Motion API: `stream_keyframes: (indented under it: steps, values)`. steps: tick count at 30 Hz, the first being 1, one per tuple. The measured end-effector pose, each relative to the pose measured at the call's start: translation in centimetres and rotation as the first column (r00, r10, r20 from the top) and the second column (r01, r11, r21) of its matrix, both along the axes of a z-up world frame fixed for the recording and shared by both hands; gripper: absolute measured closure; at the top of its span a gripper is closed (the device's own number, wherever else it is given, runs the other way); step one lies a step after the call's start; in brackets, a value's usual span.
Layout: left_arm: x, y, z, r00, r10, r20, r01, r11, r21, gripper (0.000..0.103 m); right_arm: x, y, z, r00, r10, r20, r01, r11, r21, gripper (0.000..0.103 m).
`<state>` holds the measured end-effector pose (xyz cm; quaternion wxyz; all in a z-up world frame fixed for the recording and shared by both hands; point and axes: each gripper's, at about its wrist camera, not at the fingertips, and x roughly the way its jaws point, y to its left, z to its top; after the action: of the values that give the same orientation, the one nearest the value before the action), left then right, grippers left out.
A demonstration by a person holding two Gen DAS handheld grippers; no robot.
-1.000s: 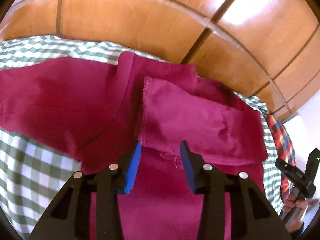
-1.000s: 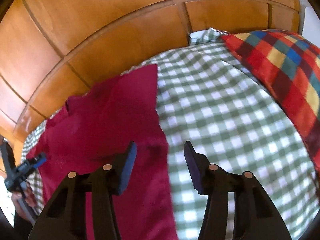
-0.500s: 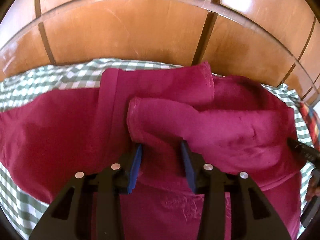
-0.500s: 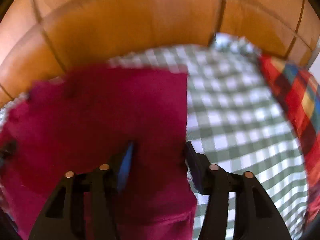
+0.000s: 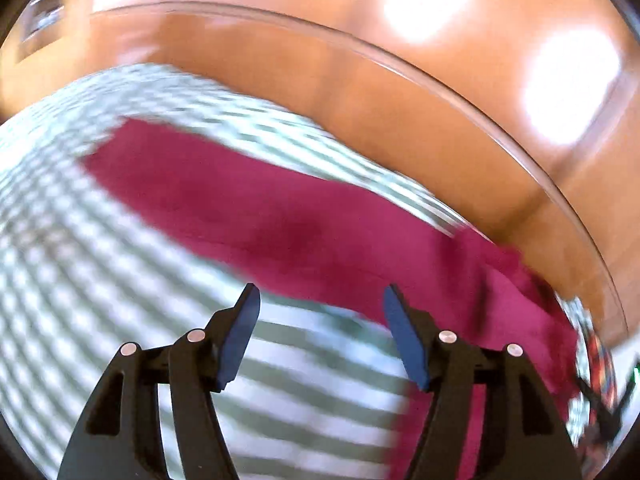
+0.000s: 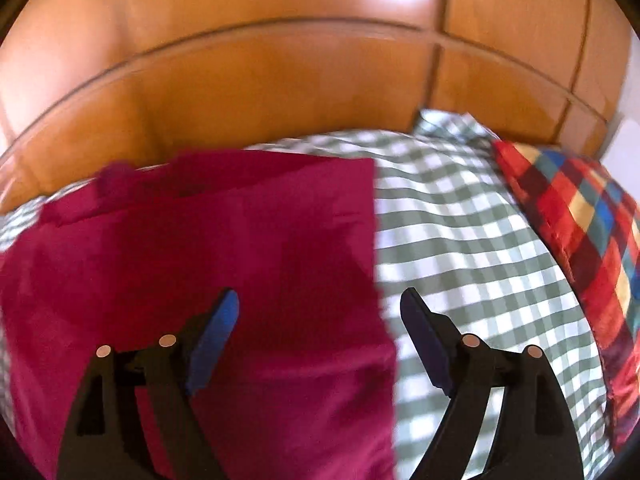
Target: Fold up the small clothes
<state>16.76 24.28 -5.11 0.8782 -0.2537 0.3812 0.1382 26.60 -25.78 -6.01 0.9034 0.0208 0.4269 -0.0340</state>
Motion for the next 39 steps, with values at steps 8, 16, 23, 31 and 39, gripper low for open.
stream_keyframes:
  steps: [8,16,23,31,39]
  values:
    - [-4.5,14.0,-1.5,0.957,0.288,-0.029,-0.289,0.946,-0.145,0.041,-4.2,9.2,-1.4,0.967,0.253,-0.024,-0.253,0.967,-0.019,0.021]
    - [-3.1,19.9,-3.8,0.919,0.382,-0.097,-0.393,0.903,-0.175,0.052,-4.8,12.0,-4.6,0.965,0.256,-0.06,-0.26,0.962,-0.076,0.005]
    - [0.9,20.4,-5.0,0.914,0.387,-0.118,-0.401,0.906,-0.134,0.08,-4.5,11.6,-5.3,0.966,0.248,-0.077,-0.251,0.967,-0.036,0.004]
    - [2.7,18.7,-0.8,0.948,0.318,0.001,-0.315,0.94,-0.129,0.097,-4.5,11.5,-5.0,0.967,0.248,-0.066,-0.251,0.967,-0.038,0.004]
    - [2.0,10.0,12.9,0.923,0.095,0.373,-0.04,0.987,-0.153,0.097,-4.4,11.4,-4.9,0.966,0.25,-0.06,-0.252,0.967,-0.031,0.004]
